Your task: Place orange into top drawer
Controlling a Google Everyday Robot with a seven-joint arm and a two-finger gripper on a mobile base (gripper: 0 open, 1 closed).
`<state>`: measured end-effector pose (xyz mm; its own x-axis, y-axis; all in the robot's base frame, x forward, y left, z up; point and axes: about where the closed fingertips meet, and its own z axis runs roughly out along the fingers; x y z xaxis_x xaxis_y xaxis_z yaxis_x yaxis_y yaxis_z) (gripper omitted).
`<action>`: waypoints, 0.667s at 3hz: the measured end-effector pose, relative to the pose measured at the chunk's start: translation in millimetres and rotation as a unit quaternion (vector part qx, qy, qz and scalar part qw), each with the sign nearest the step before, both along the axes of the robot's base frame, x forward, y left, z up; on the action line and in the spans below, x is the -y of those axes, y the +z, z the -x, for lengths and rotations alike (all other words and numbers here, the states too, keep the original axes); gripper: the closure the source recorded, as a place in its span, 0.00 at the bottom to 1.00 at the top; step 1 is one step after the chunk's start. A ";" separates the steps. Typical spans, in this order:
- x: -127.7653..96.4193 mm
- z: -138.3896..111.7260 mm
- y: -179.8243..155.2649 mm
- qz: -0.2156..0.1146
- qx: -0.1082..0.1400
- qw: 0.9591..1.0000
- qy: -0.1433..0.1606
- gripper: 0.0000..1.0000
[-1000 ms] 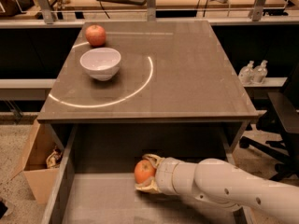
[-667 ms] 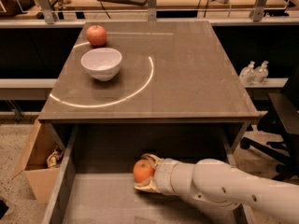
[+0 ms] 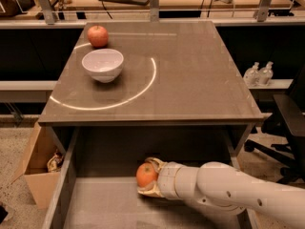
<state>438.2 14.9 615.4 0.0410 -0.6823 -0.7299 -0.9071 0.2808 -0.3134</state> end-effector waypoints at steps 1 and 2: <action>-1.0 0.3 0.3 0.000 0.000 1.000 0.001 0.59; -2.0 0.5 0.6 0.000 0.001 1.000 0.002 0.35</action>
Offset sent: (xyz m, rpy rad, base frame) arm -0.0002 0.0009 0.0003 -0.0003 -0.0005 0.0020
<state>437.7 16.9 616.0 0.0451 -0.6825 -0.7295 -0.9081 0.2763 -0.3146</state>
